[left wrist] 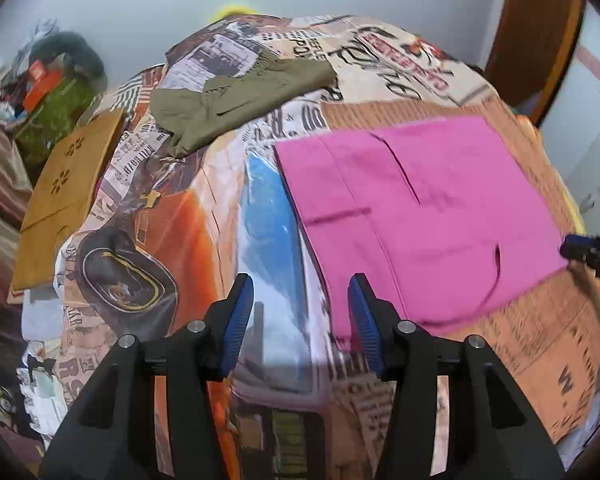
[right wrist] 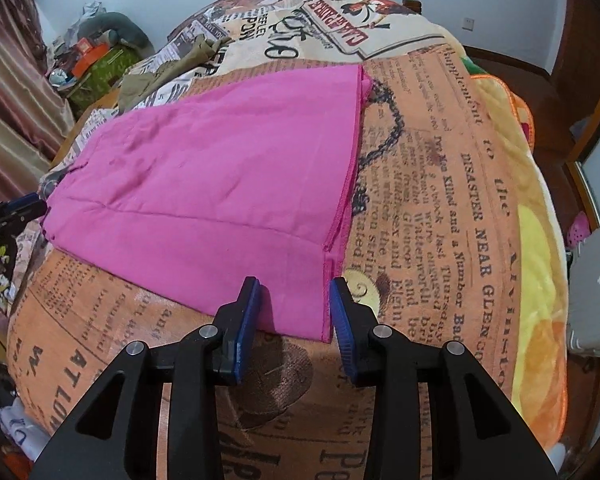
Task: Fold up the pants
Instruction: 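Move both tools back from the folded pink pants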
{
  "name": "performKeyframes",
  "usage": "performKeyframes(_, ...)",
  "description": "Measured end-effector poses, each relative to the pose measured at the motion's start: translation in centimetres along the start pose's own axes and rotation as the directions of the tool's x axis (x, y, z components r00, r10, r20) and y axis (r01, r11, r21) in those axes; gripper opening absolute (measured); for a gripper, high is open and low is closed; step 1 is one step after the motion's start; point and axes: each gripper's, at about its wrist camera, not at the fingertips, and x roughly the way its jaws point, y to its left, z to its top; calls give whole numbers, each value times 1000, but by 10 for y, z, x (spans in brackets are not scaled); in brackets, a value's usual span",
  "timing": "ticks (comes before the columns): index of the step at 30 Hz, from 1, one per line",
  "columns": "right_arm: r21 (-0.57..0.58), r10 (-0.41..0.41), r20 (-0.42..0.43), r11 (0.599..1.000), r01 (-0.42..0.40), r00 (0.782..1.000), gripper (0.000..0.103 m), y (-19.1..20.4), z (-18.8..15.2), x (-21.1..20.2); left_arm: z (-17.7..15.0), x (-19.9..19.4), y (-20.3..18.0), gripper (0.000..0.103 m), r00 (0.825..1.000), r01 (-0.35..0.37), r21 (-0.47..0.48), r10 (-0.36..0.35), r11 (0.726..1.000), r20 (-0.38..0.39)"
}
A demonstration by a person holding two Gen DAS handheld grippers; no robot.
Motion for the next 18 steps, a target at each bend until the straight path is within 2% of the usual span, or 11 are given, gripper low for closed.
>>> performKeyframes(4, -7, -1, 43, 1000, 1, 999, 35, 0, 14, -10, 23, 3, 11, 50, 1000, -2, -46, 2, 999, 12)
performKeyframes(6, -20, -5, 74, 1000, 7, 997, 35, 0, 24, -16, 34, 4, 12, 53, 999, -16, -46, 18, 999, 31)
performKeyframes(8, -28, -11, 103, 1000, 14, 995, 35, 1, 35, -19, 46, 5, 13, 60, 998, -31, -42, 33, 999, 53)
performKeyframes(11, -25, -11, 137, 1000, 15, 991, 35, -1, 51, -20, 63, 11, 13, 62, 997, -37, -40, 40, 999, 73)
performKeyframes(18, -20, -30, 167, 999, 34, 985, 36, -12, 87, -5, 92, 45, 21, 62, 998, -54, -75, 57, 996, 41)
